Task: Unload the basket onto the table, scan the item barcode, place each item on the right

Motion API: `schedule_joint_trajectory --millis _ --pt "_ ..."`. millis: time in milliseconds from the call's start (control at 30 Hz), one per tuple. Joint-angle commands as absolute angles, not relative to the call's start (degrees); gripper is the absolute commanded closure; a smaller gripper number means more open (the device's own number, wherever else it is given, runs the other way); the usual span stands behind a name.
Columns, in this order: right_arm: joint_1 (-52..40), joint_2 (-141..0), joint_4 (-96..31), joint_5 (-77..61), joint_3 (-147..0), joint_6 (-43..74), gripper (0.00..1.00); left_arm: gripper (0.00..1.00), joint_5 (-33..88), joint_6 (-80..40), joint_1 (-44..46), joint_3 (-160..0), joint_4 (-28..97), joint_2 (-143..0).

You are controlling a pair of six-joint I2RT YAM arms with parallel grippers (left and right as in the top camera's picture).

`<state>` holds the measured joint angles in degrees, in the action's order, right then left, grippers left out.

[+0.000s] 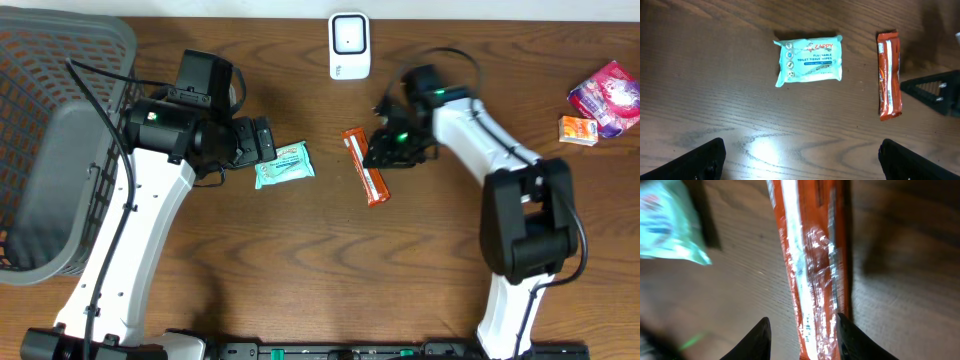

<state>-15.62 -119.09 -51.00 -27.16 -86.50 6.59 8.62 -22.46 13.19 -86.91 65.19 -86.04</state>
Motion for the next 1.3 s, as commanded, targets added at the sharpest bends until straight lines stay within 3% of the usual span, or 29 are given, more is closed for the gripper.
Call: schedule_joint_trajectory --millis 0,400,900,1000,1167,1267 --pt "-23.46 -116.75 -51.4 -1.76 -87.46 11.86 0.62 0.02 8.08 -22.31 13.08 -87.22 65.32 -86.08" --pt "-36.91 -117.62 -48.53 24.91 -86.65 21.41 0.55 0.02 8.08 -22.31 13.08 -87.22 65.32 -86.08" --pt "-37.58 -118.04 -33.67 26.35 -74.24 20.75 0.55 0.02 8.08 -22.31 13.08 -87.22 65.32 -86.08" --pt "-37.21 -118.04 -33.39 26.92 -73.28 20.82 0.64 0.02 8.08 -22.33 13.08 -87.22 65.34 -86.08" --pt "-34.85 -117.97 -33.5 21.41 -73.73 22.28 0.99 0.02 8.08 -22.31 13.08 -87.22 65.32 -86.08" --pt "-31.35 -117.97 -34.33 11.03 -75.31 22.28 0.99 0.02 8.08 -22.31 13.08 -87.22 65.34 -86.08"
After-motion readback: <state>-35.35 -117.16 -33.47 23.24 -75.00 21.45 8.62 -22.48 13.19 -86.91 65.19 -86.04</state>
